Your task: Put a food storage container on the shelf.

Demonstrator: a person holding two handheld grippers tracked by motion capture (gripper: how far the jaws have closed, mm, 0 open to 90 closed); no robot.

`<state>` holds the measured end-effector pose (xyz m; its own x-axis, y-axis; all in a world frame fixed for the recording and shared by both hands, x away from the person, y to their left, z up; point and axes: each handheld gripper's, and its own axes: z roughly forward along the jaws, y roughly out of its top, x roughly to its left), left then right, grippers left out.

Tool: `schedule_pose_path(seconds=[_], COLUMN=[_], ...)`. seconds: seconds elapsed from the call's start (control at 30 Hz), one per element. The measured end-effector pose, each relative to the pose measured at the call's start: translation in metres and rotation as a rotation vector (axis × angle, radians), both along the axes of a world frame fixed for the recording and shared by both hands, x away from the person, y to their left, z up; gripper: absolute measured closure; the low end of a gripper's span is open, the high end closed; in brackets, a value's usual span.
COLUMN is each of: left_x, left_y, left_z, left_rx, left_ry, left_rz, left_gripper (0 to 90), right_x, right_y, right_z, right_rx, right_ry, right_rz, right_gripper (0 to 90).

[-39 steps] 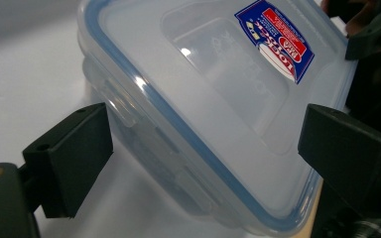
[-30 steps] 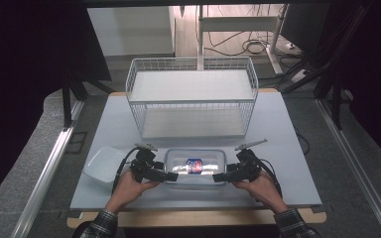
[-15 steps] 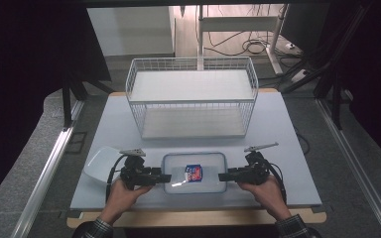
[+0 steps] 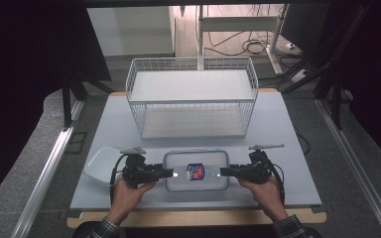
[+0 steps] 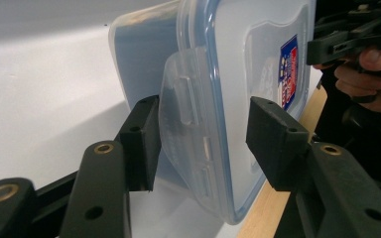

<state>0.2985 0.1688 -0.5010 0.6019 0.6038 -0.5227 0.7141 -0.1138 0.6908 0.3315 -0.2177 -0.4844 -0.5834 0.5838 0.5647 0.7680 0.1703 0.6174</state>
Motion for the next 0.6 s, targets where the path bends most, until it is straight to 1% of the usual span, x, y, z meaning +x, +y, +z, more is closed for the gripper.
schedule_pose_path(seconds=[0.07,0.13,0.2,0.4,0.53,0.6], left_x=[0.000,0.001,0.002,0.005,0.007,0.008], left_y=[0.000,0.000,0.000,0.003,0.007,0.008], left_z=[0.001,0.004,0.009,0.025,0.034,0.038], left_rx=[-0.006,-0.009,-0.005,-0.023,-0.048,-0.049], left_ry=[-0.004,-0.018,-0.033,-0.072,-0.097,-0.103], left_rz=[-0.002,-0.002,-0.004,-0.006,0.002,0.007], left_gripper=[48.9,49.1,49.3,50.2,51.2,51.6], right_x=[-0.001,-0.002,-0.001,-0.001,0.003,0.006], right_y=[0.000,-0.001,-0.001,-0.001,-0.002,-0.001], right_z=[0.004,0.006,0.009,0.022,0.028,0.030], right_rx=[-0.007,-0.001,0.003,0.017,0.040,0.056], right_ry=[-0.030,-0.042,-0.057,-0.108,-0.121,-0.118], right_rz=[-0.001,-0.002,-0.001,0.001,0.006,0.008], right_gripper=[52.0,51.9,51.9,51.9,51.8,51.8])
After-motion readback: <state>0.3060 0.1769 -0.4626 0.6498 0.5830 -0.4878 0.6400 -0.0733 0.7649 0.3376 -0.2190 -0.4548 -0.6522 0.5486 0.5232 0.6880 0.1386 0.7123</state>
